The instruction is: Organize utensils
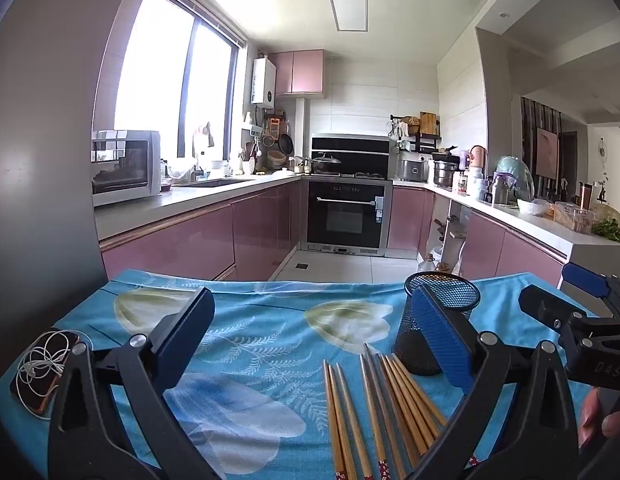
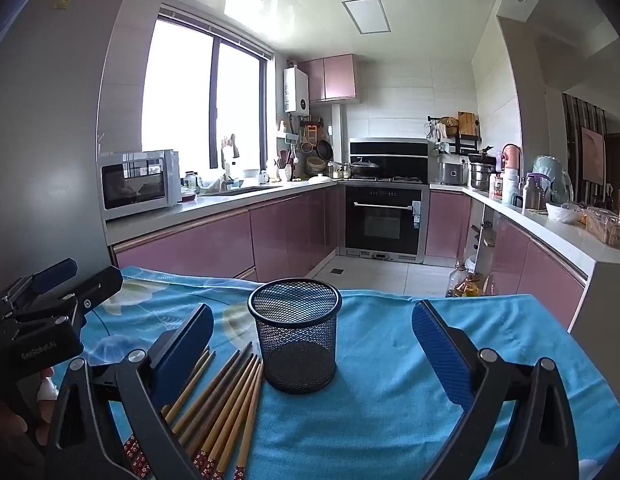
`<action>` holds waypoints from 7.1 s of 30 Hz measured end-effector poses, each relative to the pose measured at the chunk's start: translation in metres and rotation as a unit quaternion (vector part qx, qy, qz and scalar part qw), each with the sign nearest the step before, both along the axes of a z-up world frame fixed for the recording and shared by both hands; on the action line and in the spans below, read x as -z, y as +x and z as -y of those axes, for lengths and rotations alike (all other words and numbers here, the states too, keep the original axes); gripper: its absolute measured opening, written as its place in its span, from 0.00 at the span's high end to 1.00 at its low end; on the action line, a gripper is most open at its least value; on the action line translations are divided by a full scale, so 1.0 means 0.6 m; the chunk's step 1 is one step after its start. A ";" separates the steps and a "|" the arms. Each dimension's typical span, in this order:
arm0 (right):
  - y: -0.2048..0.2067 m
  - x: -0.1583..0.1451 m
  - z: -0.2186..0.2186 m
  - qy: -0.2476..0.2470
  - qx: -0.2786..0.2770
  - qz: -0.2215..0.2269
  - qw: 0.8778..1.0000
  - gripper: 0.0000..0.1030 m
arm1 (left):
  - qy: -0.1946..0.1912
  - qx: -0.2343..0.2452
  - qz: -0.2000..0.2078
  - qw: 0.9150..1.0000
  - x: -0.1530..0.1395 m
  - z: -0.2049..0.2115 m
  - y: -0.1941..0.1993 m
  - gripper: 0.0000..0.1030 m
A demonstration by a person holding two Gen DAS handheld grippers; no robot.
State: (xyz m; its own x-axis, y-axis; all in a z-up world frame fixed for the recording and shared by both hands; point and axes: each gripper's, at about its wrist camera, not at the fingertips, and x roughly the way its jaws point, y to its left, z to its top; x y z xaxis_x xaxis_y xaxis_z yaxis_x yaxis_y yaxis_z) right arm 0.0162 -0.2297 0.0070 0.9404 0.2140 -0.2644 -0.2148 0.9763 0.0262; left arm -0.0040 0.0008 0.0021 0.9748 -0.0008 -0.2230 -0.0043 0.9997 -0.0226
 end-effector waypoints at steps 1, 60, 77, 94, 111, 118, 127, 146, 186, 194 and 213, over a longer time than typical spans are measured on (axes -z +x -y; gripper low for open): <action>0.001 0.000 -0.001 0.001 0.000 0.001 1.000 0.06 | 0.000 0.001 0.000 1.000 0.000 0.000 0.000 0.06; -0.010 -0.001 0.005 0.002 0.011 0.015 1.000 0.06 | -0.008 0.003 0.004 1.000 0.005 0.004 -0.002 0.06; -0.011 -0.002 0.005 0.001 0.010 0.016 1.000 0.06 | -0.008 0.003 0.004 1.000 0.005 0.003 -0.002 0.06; -0.010 -0.003 0.004 0.002 0.011 0.015 1.000 0.06 | -0.009 0.004 0.003 1.000 0.006 0.003 -0.002 0.06; -0.003 0.001 0.001 0.001 0.005 0.003 1.000 0.06 | -0.007 0.019 -0.016 1.000 0.014 0.010 0.002 0.06; 0.027 0.037 -0.009 -0.015 -0.041 -0.084 0.995 0.06 | 0.009 0.035 -0.067 0.997 0.027 -0.001 0.023 0.06; 0.068 0.111 -0.041 -0.046 -0.085 -0.222 0.970 0.31 | 0.037 0.071 -0.184 0.980 0.088 -0.010 0.071 0.15; 0.096 0.151 -0.064 -0.079 -0.113 -0.304 0.943 0.61 | 0.017 0.133 -0.299 0.945 0.164 -0.024 0.121 0.55; 0.084 0.076 -0.052 -0.018 -0.182 -0.269 0.946 0.95 | -0.052 0.177 -0.294 0.938 0.094 -0.023 0.132 0.93; 0.071 0.018 -0.036 0.010 -0.196 -0.225 0.954 0.95 | -0.067 0.217 -0.228 0.947 0.001 -0.026 0.091 0.93; 0.117 -0.110 0.008 0.036 -0.188 -0.121 0.974 0.95 | -0.111 0.246 -0.111 0.956 -0.168 0.009 0.120 0.93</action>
State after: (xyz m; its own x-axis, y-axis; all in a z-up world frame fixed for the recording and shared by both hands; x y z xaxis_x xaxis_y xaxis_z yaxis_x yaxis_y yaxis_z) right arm 0.0862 -0.2346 0.0729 0.7036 0.5580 -0.4401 -0.5367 0.8231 0.1856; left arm 0.0679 -0.0045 0.1026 0.7725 -0.5196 -0.3650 0.4368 0.8521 -0.2885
